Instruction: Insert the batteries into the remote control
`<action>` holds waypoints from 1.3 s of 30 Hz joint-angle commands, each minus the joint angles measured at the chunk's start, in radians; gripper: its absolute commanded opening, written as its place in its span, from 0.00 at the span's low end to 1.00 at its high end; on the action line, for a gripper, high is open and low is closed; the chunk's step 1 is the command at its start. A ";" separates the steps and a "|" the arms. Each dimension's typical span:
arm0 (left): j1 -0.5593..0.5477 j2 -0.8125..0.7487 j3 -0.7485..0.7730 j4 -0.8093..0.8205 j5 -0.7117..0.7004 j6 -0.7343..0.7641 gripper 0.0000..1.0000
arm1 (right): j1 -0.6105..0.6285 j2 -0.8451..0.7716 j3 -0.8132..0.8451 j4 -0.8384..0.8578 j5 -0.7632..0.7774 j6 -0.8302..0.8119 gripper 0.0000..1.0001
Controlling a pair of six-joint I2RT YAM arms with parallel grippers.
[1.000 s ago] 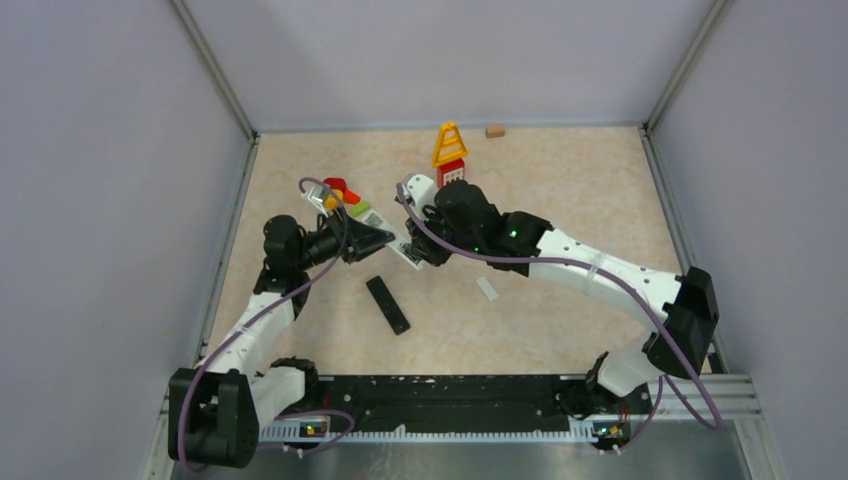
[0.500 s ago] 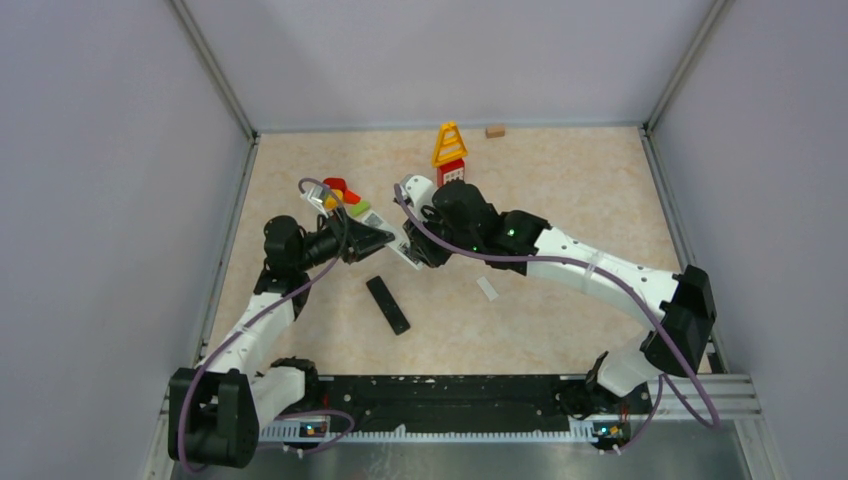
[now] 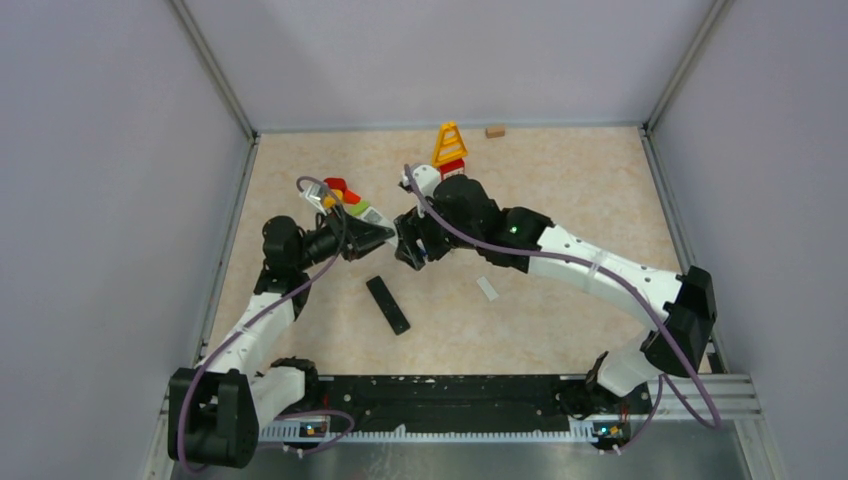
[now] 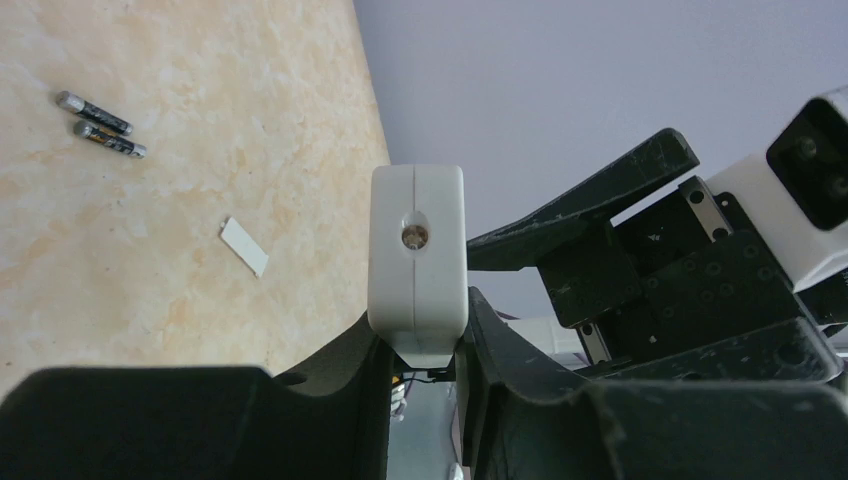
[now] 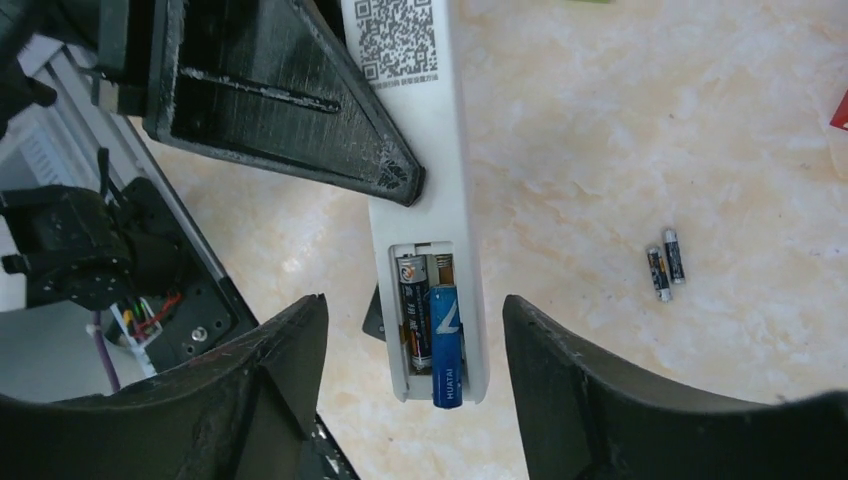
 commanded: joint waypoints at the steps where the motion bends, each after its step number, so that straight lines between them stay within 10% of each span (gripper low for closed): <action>1: -0.003 -0.015 0.002 0.138 -0.005 -0.099 0.00 | 0.007 -0.076 0.083 0.043 0.096 0.153 0.69; 20: 0.014 -0.078 0.016 0.258 -0.121 -0.406 0.00 | -0.075 -0.385 -0.389 0.612 0.157 0.658 0.85; 39: 0.013 -0.085 0.003 0.357 -0.167 -0.577 0.00 | -0.103 -0.416 -0.483 0.764 0.149 0.785 0.43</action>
